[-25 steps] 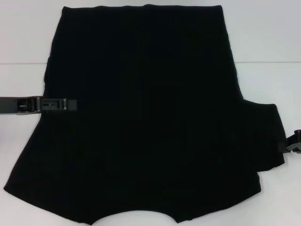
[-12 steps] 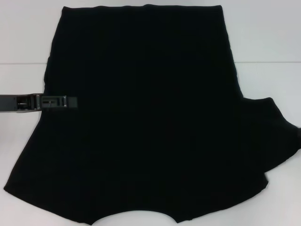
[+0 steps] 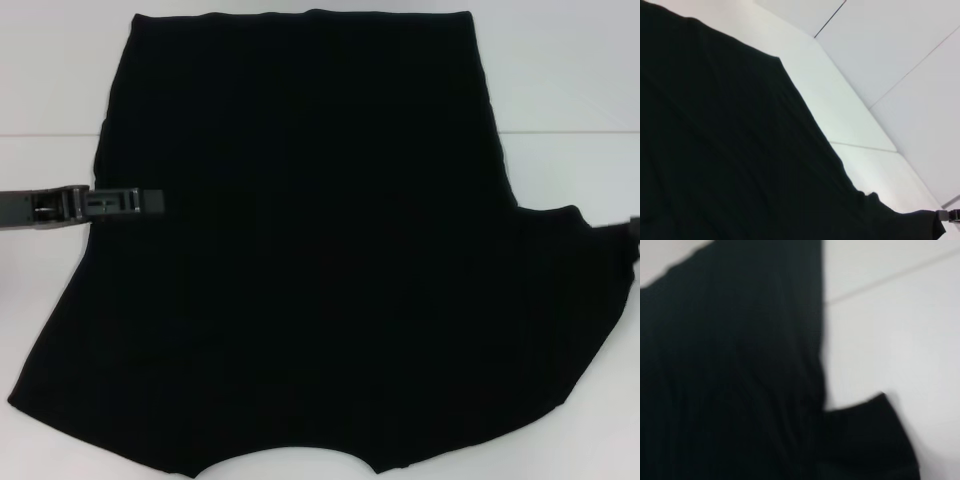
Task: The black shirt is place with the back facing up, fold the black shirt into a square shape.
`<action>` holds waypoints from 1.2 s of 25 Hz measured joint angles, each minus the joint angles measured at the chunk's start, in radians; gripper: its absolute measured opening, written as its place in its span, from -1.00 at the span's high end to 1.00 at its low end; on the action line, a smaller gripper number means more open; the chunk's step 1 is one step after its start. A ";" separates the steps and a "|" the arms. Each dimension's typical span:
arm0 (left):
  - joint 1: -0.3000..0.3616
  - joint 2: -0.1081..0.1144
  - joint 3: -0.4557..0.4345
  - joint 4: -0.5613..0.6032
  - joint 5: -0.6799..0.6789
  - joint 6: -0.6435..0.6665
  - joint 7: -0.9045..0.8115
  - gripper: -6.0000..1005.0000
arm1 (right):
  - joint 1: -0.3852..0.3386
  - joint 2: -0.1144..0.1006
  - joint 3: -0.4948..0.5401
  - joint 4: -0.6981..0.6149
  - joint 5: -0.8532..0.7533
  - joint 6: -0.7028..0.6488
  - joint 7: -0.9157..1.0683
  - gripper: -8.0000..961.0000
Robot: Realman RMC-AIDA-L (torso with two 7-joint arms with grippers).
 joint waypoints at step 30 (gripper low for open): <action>0.036 0.004 -0.057 -0.015 -0.094 -0.019 0.027 -0.38 | 0.220 0.127 -0.437 0.049 0.051 0.065 -0.079 0.88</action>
